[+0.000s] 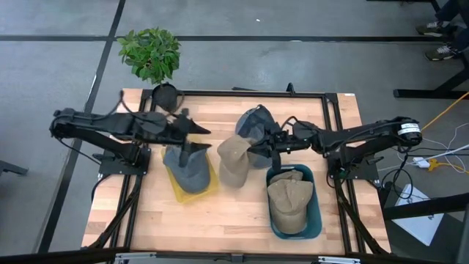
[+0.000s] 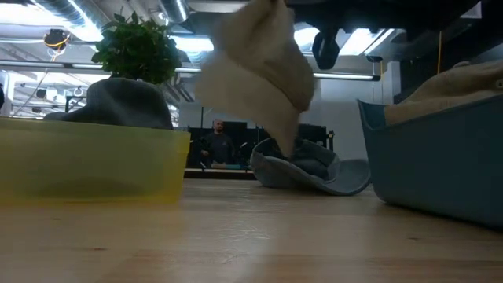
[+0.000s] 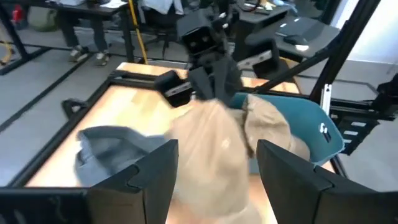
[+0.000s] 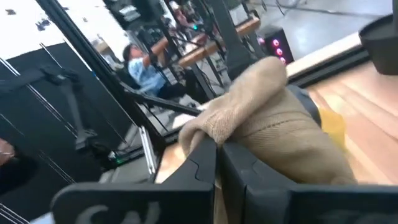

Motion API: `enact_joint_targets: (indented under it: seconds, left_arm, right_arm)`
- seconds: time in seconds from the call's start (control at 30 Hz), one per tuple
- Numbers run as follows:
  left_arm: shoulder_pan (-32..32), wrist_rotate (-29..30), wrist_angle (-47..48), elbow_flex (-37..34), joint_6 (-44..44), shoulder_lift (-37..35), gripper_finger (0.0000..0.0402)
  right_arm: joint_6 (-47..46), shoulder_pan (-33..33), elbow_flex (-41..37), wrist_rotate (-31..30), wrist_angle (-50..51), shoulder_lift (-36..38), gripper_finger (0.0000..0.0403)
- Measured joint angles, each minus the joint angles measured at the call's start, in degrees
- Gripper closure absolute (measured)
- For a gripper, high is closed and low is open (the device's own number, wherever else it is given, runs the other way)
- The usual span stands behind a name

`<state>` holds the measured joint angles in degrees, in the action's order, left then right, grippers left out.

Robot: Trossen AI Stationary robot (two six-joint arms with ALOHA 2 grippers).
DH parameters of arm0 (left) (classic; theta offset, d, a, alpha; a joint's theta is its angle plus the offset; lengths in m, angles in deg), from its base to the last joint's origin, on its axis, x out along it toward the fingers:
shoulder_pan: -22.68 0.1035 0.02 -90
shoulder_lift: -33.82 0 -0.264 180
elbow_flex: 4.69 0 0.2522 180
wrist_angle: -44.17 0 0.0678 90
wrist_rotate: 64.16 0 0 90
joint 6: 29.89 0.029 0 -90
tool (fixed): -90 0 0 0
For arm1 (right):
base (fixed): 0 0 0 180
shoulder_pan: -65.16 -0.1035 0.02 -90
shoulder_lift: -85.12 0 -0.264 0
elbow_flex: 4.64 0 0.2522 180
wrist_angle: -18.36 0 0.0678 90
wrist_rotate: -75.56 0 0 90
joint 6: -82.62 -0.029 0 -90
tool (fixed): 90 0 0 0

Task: Pick & Place hat
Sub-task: Put the brown cap into the yellow bin

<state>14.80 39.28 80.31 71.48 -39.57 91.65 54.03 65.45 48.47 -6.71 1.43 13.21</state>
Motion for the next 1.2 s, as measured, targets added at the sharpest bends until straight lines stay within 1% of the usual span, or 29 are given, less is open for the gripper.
enact_joint_targets:
  seconds: [0.13, 0.23, 0.33, 0.57, 0.67, 0.77, 1.0, 1.1, 1.2]
  left_arm:
    - [0.00, -2.21, -5.38, 0.00, 0.16, 5.16, 0.0191]
    - [-0.02, -3.41, -8.78, 0.00, 2.76, 9.04, 0.0190]
    - [-0.02, -3.53, -11.69, 0.00, 5.46, 12.50, 0.0190]
    - [0.00, -3.51, -14.74, 0.00, 10.87, 20.35, 0.0193]
    - [-0.02, -2.60, -15.46, 0.00, 13.90, 22.84, 0.0191]
    - [-0.02, -1.03, -17.39, 0.00, 16.57, 24.51, 0.0190]
    - [-0.02, 2.29, -21.67, 0.00, 23.15, 25.76, 0.0190]
    - [-0.04, 2.12, -24.73, 0.00, 25.70, 25.64, 0.0190]
    - [-0.07, -0.12, -27.38, 0.00, 27.14, 25.48, 0.0190]
  right_arm:
    - [2.61, -0.02, 4.04, -0.03, 8.62, -0.93, 0.0396]
    - [4.74, -0.02, 7.92, -0.08, 15.65, -2.03, 0.0396]
    - [6.14, -0.02, 12.13, -0.16, 23.39, -3.12, 0.0396]
    - [8.71, -0.04, 21.15, 0.18, 40.06, -4.93, 0.0395]
    - [11.03, -0.04, 23.74, 2.90, 43.95, -4.93, 0.0394]
    - [12.50, -0.04, 26.65, 5.74, 49.68, -4.93, 0.0394]
    - [13.80, -0.07, 30.05, 7.43, 59.06, -4.89, 0.0393]
    - [13.78, -0.07, 30.15, 7.51, 60.47, -4.87, 0.0393]
    - [13.84, -0.07, 30.15, 7.52, 60.60, -4.89, 0.0393]
